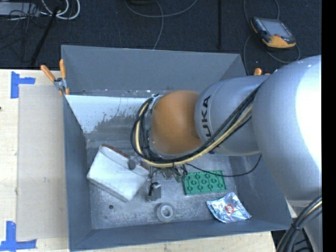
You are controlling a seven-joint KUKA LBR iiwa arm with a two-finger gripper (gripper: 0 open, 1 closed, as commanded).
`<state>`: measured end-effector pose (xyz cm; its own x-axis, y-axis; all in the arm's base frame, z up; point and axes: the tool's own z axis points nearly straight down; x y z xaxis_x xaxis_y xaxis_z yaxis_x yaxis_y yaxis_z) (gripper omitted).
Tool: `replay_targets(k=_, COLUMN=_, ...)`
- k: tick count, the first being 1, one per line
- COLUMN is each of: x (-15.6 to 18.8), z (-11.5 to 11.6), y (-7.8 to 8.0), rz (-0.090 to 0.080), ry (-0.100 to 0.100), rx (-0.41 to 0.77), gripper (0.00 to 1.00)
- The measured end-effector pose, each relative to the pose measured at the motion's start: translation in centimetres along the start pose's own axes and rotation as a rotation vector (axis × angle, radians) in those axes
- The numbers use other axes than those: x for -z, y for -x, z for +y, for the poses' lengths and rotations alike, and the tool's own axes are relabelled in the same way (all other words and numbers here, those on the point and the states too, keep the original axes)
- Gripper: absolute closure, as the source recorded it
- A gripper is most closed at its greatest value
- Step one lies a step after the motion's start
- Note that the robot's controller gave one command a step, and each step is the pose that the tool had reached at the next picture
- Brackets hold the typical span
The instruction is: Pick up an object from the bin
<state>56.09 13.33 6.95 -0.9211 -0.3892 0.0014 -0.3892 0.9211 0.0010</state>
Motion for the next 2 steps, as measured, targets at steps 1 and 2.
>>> replay_targets(k=1, x=0.0, z=0.0, y=0.0, rz=0.0, ry=0.0, rx=-0.003, gripper=1.0)
replay_targets(k=2, x=14.0, z=-0.5, y=-0.6, rz=-0.008, ry=-0.002, rx=-0.026, gripper=1.0)
